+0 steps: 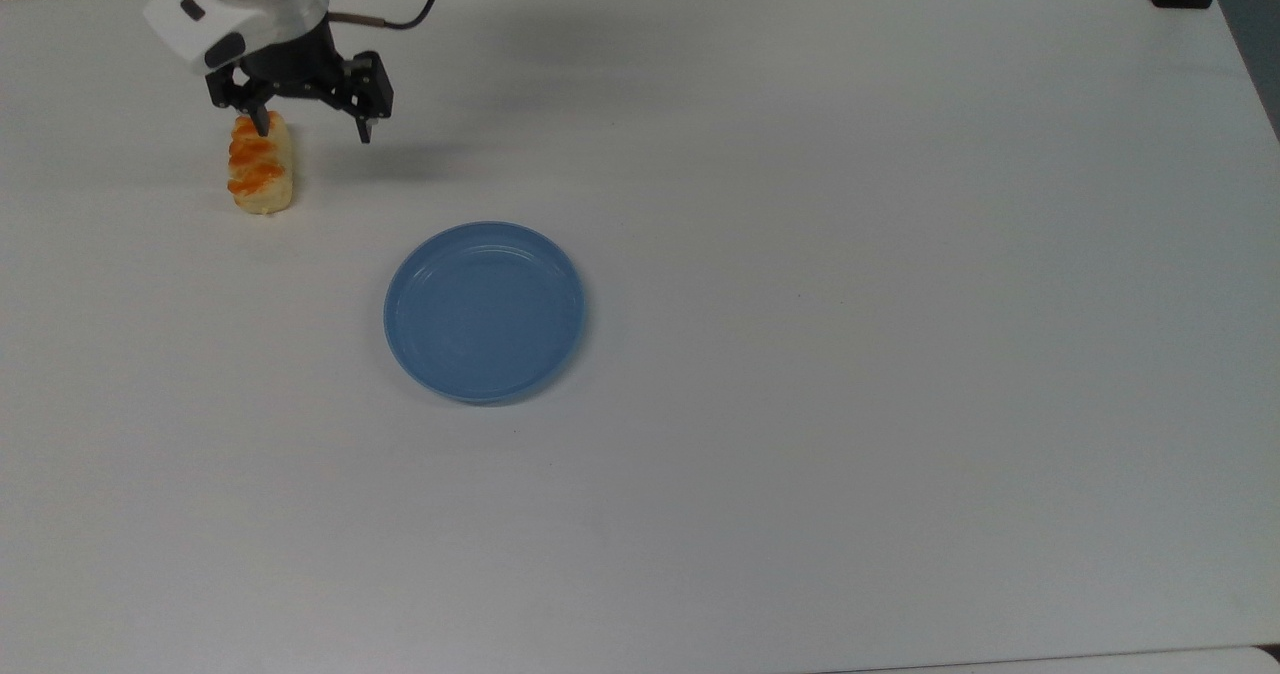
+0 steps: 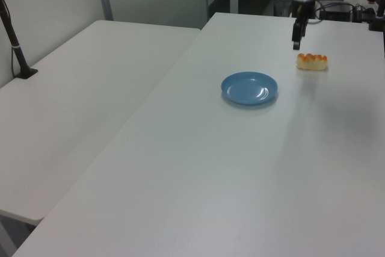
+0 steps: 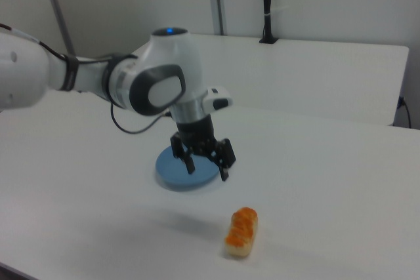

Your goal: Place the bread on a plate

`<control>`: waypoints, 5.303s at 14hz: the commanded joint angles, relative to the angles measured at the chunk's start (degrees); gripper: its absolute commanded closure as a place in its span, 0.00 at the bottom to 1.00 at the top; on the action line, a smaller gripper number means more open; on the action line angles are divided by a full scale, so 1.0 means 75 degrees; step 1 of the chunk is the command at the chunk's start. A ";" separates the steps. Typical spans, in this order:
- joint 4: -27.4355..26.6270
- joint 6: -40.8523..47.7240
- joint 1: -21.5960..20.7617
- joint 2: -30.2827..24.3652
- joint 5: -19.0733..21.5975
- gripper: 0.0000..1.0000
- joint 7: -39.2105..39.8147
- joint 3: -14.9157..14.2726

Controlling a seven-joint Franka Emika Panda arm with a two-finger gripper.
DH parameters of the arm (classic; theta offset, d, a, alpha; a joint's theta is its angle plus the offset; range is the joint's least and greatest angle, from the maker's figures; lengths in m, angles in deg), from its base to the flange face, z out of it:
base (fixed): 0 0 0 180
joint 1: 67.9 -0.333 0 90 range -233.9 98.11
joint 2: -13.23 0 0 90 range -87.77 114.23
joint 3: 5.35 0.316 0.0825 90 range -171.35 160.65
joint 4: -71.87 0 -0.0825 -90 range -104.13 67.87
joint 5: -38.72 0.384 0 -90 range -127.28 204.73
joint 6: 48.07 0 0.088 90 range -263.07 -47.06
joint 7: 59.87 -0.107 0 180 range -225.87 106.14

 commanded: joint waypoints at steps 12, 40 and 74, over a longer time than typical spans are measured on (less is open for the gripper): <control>-0.0577 -0.1788 0.0311 0.1423 -0.0226 0.04 0.1895 -0.0858; 0.2106 -0.1460 -0.1094 0.2677 0.1625 0.36 -0.1139 0.0689; 0.2927 0.3333 -0.0028 -0.0569 0.1168 0.00 -0.1913 0.1662</control>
